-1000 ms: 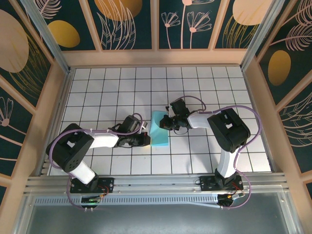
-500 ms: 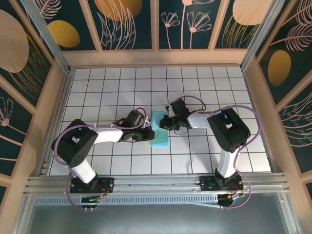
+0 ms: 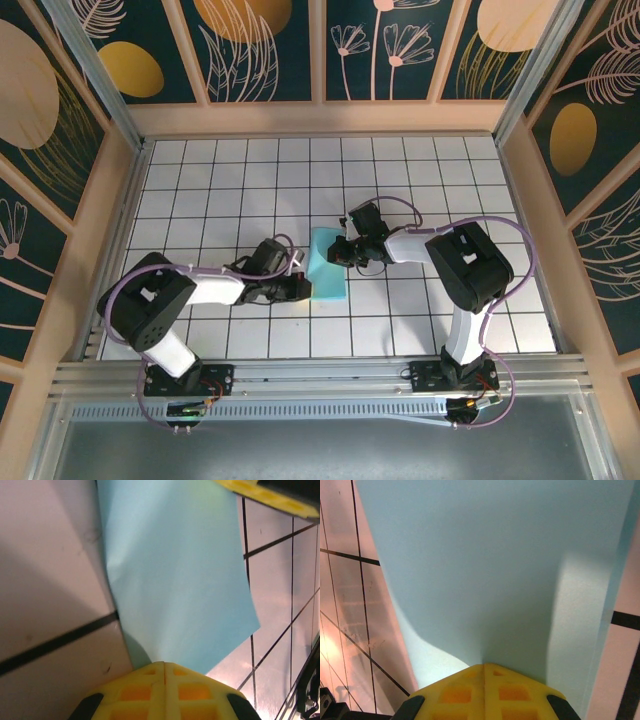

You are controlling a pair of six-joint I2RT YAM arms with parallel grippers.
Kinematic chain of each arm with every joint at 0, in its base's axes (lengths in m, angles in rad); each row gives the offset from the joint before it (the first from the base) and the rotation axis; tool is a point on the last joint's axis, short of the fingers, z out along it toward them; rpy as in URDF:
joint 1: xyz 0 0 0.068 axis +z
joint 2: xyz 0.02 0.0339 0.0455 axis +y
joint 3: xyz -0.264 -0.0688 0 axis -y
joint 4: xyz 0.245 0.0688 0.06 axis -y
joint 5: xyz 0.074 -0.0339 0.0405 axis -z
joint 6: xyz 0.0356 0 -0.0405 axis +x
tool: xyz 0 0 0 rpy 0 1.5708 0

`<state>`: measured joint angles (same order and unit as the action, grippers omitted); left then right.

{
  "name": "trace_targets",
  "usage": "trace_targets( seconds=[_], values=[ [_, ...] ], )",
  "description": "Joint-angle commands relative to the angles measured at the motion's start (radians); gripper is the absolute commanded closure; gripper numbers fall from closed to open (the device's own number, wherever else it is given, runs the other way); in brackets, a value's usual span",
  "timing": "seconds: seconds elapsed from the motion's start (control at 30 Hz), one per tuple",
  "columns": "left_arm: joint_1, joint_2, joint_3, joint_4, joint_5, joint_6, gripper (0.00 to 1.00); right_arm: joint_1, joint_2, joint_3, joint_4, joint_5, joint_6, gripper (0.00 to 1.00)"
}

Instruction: Fold a paper plane with a square sheet of paper (fold left side to right side)

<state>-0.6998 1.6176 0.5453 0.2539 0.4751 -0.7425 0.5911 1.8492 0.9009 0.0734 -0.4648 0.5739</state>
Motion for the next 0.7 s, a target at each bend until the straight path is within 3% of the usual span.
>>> trace_targets(
  seconds=[0.0, 0.4, 0.53, 0.67],
  values=[
    [-0.02, -0.031, -0.072, -0.093, 0.012, -0.024, 1.0, 0.0, 0.049, -0.004, -0.078, 0.069, -0.025, 1.0],
    [-0.027, -0.191, -0.027, -0.188, -0.065, -0.059, 1.0, 0.001, 0.037, -0.01, -0.076, 0.064, -0.03, 1.0],
    [-0.001, -0.171, 0.047, -0.215, -0.051, -0.072, 1.0, 0.004, 0.034, -0.01, -0.077, 0.063, -0.034, 1.0],
    [0.028, -0.101, 0.076, -0.105, 0.005, -0.11, 1.0, 0.004, 0.027, -0.014, -0.073, 0.065, -0.035, 1.0]
  ],
)
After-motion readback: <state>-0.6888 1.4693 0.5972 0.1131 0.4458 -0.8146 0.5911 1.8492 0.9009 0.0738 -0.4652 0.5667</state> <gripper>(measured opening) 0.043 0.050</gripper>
